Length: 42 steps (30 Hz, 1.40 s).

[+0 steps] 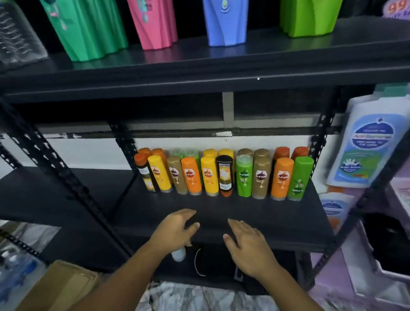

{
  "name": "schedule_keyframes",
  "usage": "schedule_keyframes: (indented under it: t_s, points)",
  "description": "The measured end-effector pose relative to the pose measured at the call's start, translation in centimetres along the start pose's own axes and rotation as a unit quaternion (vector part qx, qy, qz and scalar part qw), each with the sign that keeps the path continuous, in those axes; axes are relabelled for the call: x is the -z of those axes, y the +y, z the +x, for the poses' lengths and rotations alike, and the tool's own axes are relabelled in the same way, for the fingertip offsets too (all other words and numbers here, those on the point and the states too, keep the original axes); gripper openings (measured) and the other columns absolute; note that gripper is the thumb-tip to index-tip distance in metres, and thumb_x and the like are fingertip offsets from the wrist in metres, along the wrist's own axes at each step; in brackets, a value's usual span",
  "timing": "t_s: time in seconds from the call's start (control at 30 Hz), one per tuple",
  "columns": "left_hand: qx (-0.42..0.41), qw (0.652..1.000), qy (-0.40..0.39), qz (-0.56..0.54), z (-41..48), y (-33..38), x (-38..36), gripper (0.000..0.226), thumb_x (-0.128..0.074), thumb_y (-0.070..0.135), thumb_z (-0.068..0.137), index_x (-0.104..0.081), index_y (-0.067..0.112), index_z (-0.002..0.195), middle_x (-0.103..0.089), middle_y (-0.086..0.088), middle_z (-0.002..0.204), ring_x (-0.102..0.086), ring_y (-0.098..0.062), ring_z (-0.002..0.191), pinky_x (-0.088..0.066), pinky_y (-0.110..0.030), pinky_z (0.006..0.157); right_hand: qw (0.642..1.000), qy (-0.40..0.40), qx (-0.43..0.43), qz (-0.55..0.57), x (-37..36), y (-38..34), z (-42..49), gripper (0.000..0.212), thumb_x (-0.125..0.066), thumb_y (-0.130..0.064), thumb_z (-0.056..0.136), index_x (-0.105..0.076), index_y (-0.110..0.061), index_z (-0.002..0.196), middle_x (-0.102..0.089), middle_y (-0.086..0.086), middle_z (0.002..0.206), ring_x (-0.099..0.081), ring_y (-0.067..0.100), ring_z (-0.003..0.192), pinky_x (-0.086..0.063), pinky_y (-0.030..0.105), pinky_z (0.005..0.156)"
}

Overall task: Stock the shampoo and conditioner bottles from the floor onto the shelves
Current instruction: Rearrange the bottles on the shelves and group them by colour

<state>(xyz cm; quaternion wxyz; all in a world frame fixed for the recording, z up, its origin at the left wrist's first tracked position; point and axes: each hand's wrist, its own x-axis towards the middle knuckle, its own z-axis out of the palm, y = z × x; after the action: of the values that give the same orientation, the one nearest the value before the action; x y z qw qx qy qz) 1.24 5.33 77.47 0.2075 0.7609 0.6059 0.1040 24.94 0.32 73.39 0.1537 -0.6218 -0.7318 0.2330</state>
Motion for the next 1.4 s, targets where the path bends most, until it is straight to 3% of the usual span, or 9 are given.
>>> schedule_keyframes:
  t_s: [0.33,0.5,0.63,0.8,1.0,1.17,1.4]
  points:
    - [0.054,0.995,-0.021,-0.078,1.9,-14.4,0.5,0.055,-0.058,0.042,0.103,-0.052,0.015,0.15,-0.05,0.0,0.155,-0.047,-0.014,0.142,-0.035,-0.021,0.113,0.998,-0.04,-0.055,-0.013,-9.8,-8.6,8.3,0.059,-0.035,-0.048,0.106,-0.03,-0.02,0.158,-0.035,-0.002,0.162,-0.027,0.017,0.151,-0.023,0.037,0.122]
    - [0.052,0.994,-0.049,-0.08,4.1,-17.8,-1.3,0.055,-0.056,0.043,0.104,-0.05,0.016,0.151,-0.048,0.0,0.157,-0.045,-0.016,0.143,-0.036,-0.026,0.117,0.995,-0.051,-0.075,-0.038,-11.4,-9.2,11.6,0.06,-0.035,-0.048,0.105,-0.031,-0.019,0.158,-0.035,-0.001,0.161,-0.028,0.018,0.151,-0.024,0.038,0.121]
    - [0.028,0.998,-0.036,-0.041,7.7,-19.5,-4.2,0.055,-0.052,0.046,0.104,-0.05,0.018,0.152,-0.045,0.0,0.158,-0.04,-0.018,0.146,-0.03,-0.033,0.121,0.995,-0.041,-0.039,-0.078,-13.7,-6.6,15.3,0.061,-0.035,-0.05,0.104,-0.034,-0.018,0.156,-0.04,0.0,0.159,-0.033,0.019,0.147,-0.029,0.038,0.119]
    - [-0.017,1.0,0.012,0.021,13.6,-22.6,-8.5,0.056,-0.045,0.045,0.107,-0.041,0.021,0.157,-0.033,0.002,0.165,-0.019,-0.014,0.155,-0.006,-0.036,0.128,0.996,-0.031,0.003,-0.078,-18.0,-2.5,20.8,0.064,-0.033,-0.05,0.106,-0.022,-0.019,0.161,-0.021,-0.003,0.167,-0.012,0.016,0.155,-0.009,0.038,0.126]
    - [-0.046,0.996,0.019,0.067,17.3,-24.5,-11.7,0.063,-0.038,0.054,0.106,-0.027,0.027,0.162,-0.015,0.008,0.171,-0.002,-0.01,0.158,0.002,-0.036,0.129,0.993,0.006,0.066,-0.098,-21.0,-0.2,24.5,0.07,-0.029,-0.056,0.104,-0.014,-0.021,0.162,-0.01,-0.007,0.169,-0.002,0.008,0.155,0.0,0.036,0.127]
    - [-0.057,0.994,0.059,0.078,16.9,-24.8,-12.6,0.061,-0.037,0.058,0.105,-0.031,0.033,0.16,-0.019,0.012,0.17,-0.01,-0.008,0.157,-0.006,-0.035,0.129,0.987,0.023,0.073,-0.143,-21.9,0.0,24.7,0.073,-0.027,-0.062,0.102,-0.015,-0.022,0.162,-0.009,-0.008,0.169,-0.003,0.007,0.155,-0.003,0.035,0.127]
    - [-0.059,0.987,0.124,0.08,16.2,-25.1,-12.9,0.059,-0.045,0.066,0.098,-0.049,0.038,0.15,-0.045,0.014,0.158,-0.041,-0.014,0.144,-0.037,-0.038,0.116,0.982,0.021,0.075,-0.174,-21.8,-0.4,24.2,0.071,-0.026,-0.063,0.102,-0.02,-0.024,0.161,-0.014,-0.006,0.169,-0.009,0.011,0.155,-0.008,0.037,0.127]
